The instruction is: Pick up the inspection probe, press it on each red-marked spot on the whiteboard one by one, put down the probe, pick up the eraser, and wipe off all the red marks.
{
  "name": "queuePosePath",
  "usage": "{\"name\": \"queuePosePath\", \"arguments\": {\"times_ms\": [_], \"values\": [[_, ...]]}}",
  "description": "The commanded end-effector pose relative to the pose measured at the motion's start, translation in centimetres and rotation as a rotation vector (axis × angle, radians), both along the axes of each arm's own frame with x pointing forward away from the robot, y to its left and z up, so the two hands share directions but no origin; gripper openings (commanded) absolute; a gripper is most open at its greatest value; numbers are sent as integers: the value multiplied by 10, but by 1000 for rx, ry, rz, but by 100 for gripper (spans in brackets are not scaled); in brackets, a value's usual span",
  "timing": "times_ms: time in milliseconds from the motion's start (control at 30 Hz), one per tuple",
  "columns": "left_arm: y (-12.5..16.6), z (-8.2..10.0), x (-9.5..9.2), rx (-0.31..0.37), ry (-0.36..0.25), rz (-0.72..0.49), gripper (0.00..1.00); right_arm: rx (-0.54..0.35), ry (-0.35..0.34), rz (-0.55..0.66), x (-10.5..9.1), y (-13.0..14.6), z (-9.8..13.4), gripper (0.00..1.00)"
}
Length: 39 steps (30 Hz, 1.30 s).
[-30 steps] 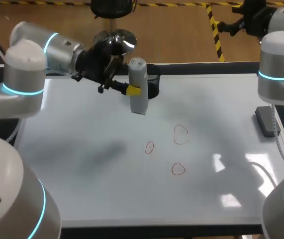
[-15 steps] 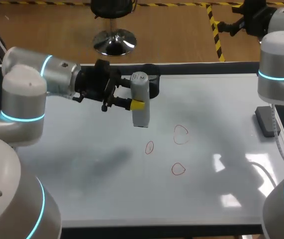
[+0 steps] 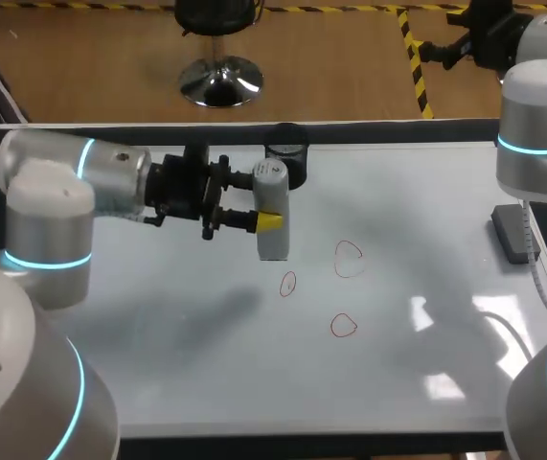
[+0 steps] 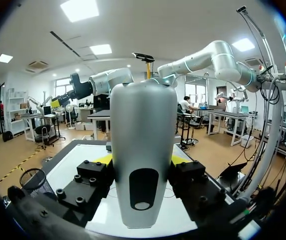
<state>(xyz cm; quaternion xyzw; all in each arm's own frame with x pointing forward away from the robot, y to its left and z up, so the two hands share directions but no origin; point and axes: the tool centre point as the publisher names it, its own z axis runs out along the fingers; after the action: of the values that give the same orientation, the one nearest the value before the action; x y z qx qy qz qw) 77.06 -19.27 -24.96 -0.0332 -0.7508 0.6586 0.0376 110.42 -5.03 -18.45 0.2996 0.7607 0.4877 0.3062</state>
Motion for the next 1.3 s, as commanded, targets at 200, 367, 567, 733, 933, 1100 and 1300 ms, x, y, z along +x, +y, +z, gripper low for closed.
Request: {"name": "queuePosePath", "arguments": {"times_ms": [200, 367, 567, 733, 933, 1100, 1300], "values": [[-13, -19, 3, -10, 2, -26, 0, 0, 0, 0, 0, 0, 0, 100], [-22, -28, 4, -14, 8, -55, 0, 0, 0, 0, 0, 0, 0, 100], [-27, -38, 5, -13, 13, -69, 0, 0, 0, 0, 0, 0, 0, 100], [-31, -43, 4, -15, 18, -75, 0, 0, 0, 0, 0, 0, 0, 100], [-30, -48, -1, -14, 30, -80, 0, 0, 0, 0, 0, 0, 0, 100], [-24, -48, -4, -5, 31, -77, 0, 0, 0, 0, 0, 0, 0, 100], [-19, -48, -7, 2, 26, -72, 0, 0, 0, 0, 0, 0, 0, 100]]}}
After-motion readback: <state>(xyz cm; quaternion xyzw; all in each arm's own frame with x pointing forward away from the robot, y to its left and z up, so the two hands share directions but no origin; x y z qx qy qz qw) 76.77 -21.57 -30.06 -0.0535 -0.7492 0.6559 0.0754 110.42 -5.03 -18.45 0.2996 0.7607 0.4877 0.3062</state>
